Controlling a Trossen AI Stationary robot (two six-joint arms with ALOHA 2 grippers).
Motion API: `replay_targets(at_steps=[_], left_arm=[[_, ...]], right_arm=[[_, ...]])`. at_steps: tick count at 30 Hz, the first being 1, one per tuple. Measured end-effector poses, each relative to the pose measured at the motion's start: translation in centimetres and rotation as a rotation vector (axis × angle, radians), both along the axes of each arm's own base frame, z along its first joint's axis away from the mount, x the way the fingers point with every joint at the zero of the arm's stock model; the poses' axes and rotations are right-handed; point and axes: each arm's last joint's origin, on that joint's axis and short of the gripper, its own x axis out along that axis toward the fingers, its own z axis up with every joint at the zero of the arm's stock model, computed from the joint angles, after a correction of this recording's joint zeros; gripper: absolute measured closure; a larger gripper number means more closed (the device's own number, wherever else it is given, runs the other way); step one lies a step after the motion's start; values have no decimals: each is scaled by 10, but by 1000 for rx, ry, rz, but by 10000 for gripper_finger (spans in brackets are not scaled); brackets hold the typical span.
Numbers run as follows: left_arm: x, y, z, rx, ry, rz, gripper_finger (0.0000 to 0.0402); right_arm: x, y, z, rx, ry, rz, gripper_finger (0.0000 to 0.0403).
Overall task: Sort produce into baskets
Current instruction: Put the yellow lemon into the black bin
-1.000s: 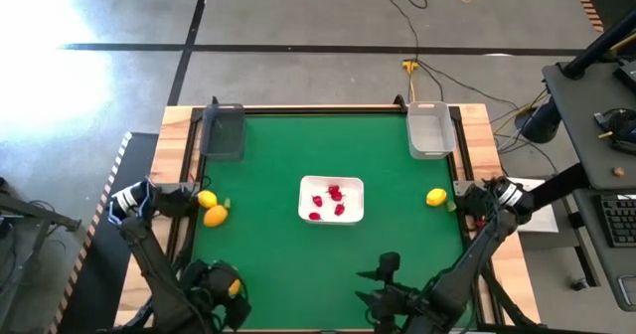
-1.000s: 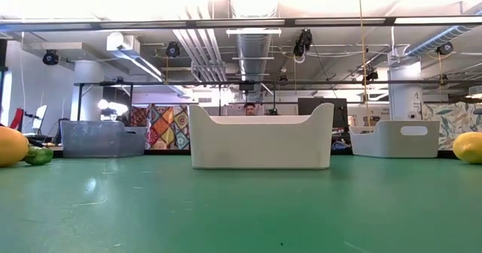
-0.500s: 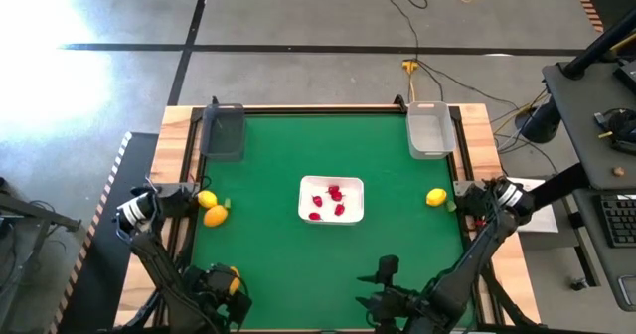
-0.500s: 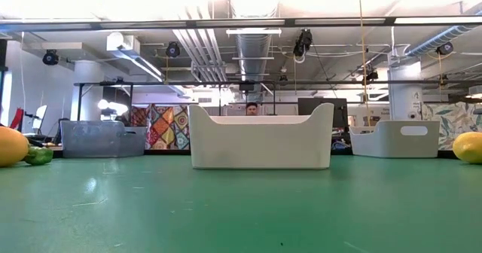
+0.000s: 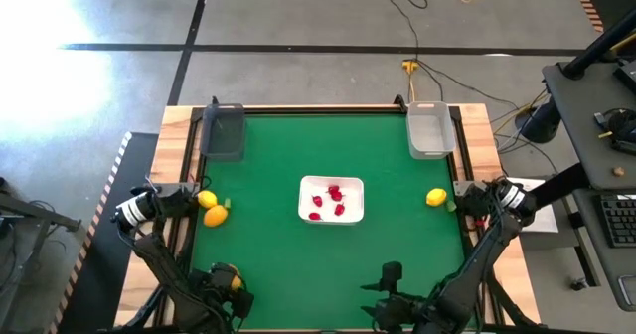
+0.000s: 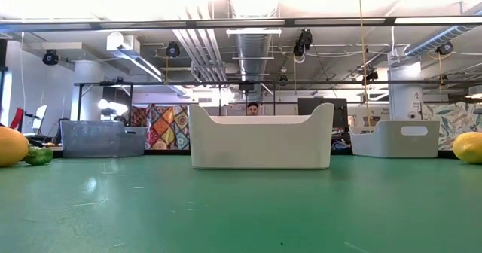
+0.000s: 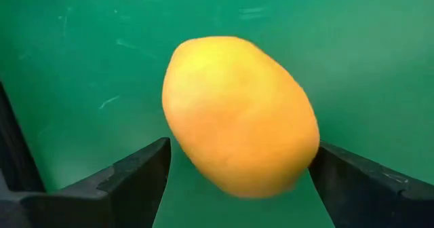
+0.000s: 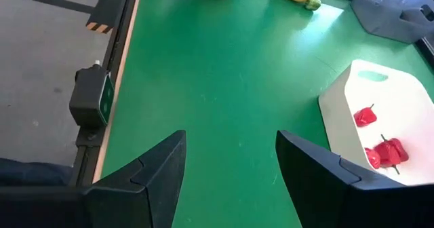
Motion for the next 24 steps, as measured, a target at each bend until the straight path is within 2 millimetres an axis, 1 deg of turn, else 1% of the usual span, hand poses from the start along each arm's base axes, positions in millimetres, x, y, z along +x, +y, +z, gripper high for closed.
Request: replay_targets(at_steps=[4, 11, 24], left_arm=[[-4, 7, -9, 31, 22, 6, 81], [-6, 17, -20, 80, -5, 60, 81], [5, 24, -19, 103, -40, 58, 84]], right_arm=[[1, -1, 0, -9, 0, 2, 181], [1, -1, 0, -14, 1, 5, 181], [1, -1, -1, -18, 2, 5, 181]])
